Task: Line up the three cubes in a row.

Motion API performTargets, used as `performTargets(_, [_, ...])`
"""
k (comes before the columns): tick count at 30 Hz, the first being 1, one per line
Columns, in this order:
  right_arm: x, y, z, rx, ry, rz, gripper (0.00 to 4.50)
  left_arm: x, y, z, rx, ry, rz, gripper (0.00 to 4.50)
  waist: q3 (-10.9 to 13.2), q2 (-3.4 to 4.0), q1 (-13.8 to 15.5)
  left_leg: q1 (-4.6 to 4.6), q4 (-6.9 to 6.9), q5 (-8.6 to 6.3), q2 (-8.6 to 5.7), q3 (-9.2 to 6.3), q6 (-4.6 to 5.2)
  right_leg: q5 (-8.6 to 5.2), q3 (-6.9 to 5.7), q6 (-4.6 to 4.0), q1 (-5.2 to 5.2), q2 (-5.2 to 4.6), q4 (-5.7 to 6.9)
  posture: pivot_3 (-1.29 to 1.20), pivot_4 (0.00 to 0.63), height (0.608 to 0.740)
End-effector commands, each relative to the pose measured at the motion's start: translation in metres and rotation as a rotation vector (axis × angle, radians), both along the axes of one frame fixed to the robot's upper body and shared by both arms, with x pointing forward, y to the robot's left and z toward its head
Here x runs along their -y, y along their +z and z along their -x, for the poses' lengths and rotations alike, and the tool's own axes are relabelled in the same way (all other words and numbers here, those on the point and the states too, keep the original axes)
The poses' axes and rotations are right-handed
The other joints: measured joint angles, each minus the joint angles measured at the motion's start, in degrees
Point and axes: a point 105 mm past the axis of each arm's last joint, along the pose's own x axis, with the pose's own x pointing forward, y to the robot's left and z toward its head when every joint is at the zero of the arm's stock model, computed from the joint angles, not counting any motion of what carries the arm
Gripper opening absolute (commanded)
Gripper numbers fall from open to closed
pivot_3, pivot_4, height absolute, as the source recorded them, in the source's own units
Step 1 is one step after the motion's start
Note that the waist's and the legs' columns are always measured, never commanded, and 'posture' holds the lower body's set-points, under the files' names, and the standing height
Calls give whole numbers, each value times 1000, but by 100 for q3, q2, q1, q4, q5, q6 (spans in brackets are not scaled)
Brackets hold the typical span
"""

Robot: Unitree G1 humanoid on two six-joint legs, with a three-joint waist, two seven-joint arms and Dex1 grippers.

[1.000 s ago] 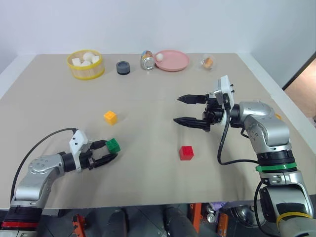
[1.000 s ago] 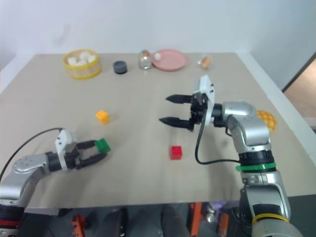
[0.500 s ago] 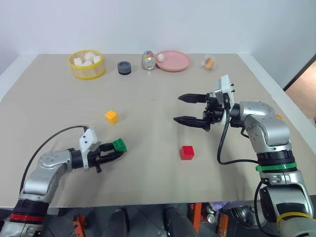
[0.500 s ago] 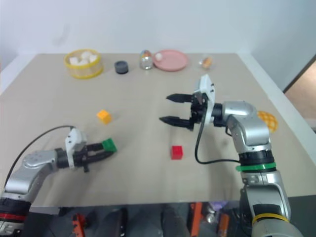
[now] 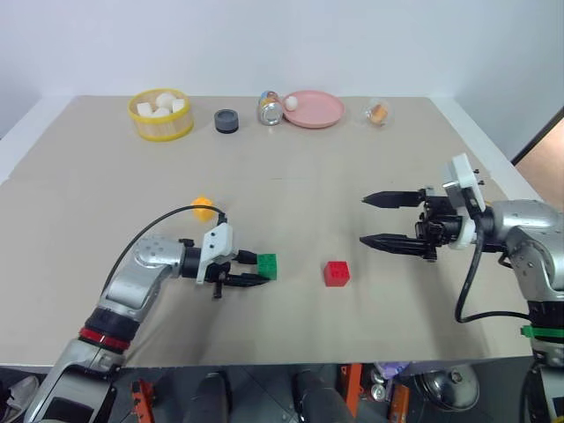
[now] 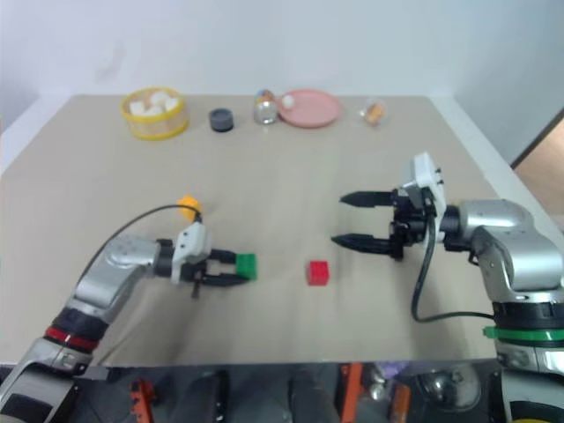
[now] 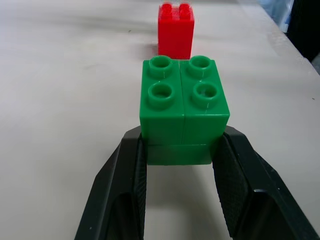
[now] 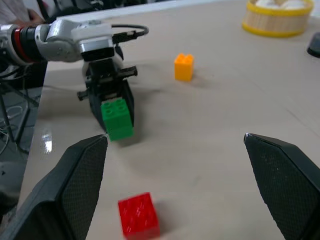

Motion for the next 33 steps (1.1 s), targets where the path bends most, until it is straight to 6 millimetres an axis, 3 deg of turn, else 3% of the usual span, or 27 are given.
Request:
performTargets(1, [3, -4, 18, 9, 23, 53, 4500, 8, -2, -1, 21, -68, -29, 1288, 0, 0, -9, 0, 8, -1, 1, -1, 2, -1, -1, -3, 2, 2, 0, 0, 150, 740])
performTargets(5, [6, -20, 28, -6, 19, 117, 4500, 13, -6, -3, 19, -112, -54, 1288, 0, 2, -12, -4, 25, -2, 0, 2, 3, 0, 3, -5, 6, 0, 0, 0, 150, 740])
performTargets(12, [-2, -18, 26, 12, 2, 85, 4500, 23, -17, -13, 15, -96, -80, 1288, 0, 2, -3, 0, 49, 6, -1, 2, 12, 22, 5, -2, 15, -1, 0, 0, 150, 740])
performTargets(18, [-2, -18, 22, 13, -2, 79, 4500, 31, -14, -19, 11, -53, -46, 1288, -1, 2, 5, -3, 63, 6, -9, 0, 13, 23, 5, 4, 26, -10, -1, 0, 150, 740])
performTargets(33, [-4, -16, 14, 25, 9, 79, 4500, 33, -19, -4, -32, -80, -44, 1288, -1, 2, 2, -2, 55, 6, -10, -5, 13, 19, 5, 8, 25, -8, -1, 0, 150, 740])
